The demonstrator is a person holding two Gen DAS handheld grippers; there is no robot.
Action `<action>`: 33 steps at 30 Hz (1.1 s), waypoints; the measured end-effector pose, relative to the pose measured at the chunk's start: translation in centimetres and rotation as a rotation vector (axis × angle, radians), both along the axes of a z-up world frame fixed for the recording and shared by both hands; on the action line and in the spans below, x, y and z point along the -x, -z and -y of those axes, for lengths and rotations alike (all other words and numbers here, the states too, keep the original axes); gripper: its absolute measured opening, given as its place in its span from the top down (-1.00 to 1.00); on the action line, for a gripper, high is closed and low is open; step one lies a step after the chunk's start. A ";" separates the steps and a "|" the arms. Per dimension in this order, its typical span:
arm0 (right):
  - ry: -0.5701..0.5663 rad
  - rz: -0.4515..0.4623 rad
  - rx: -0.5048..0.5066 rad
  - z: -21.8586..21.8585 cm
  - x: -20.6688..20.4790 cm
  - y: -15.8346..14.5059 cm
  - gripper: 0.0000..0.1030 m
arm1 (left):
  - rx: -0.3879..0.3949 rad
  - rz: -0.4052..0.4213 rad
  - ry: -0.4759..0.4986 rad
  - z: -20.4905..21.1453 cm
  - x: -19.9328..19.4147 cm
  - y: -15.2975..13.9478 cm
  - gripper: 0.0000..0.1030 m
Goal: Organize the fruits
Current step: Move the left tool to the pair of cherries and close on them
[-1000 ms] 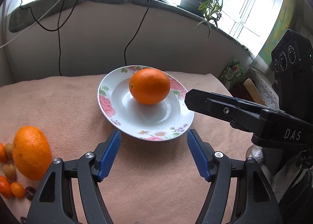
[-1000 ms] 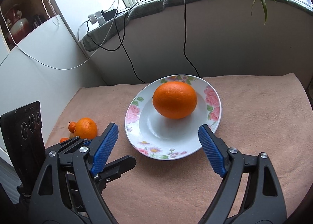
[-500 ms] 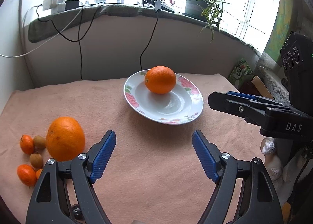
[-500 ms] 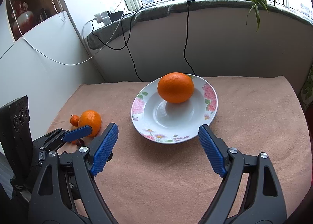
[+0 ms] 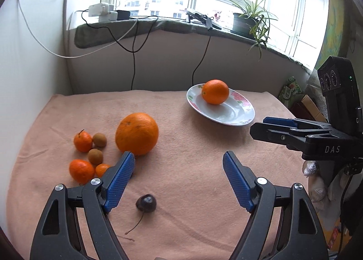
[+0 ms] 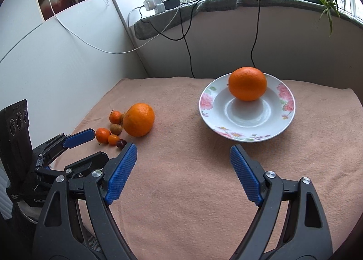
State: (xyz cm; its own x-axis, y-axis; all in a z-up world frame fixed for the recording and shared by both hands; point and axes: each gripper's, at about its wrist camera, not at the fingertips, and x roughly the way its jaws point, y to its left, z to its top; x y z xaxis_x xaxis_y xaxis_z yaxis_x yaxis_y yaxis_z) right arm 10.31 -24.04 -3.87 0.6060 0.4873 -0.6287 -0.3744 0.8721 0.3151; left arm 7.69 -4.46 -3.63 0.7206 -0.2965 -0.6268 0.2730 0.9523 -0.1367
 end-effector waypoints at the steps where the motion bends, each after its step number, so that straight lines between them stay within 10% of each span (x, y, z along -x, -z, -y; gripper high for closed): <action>1: -0.014 0.003 0.004 -0.6 0.2 0.2 -0.68 | -0.003 -0.001 -0.017 -0.7 0.4 0.1 -0.56; 19: -0.196 0.007 0.090 -8.3 1.6 2.2 -0.68 | 0.068 -0.121 -0.167 -8.5 5.0 5.0 -0.07; 33: -0.300 -0.102 0.072 -13.0 0.3 4.8 -0.18 | 0.157 -0.159 -0.157 -9.8 2.3 5.8 0.22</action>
State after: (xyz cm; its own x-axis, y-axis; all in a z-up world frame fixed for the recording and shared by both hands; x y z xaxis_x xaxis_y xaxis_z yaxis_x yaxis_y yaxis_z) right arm 9.98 -11.07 -8.65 0.3741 0.5865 -0.7183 -0.5879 0.7491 0.3054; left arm 5.37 5.34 -9.40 0.6616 -0.2912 -0.6910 0.0867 0.9450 -0.3153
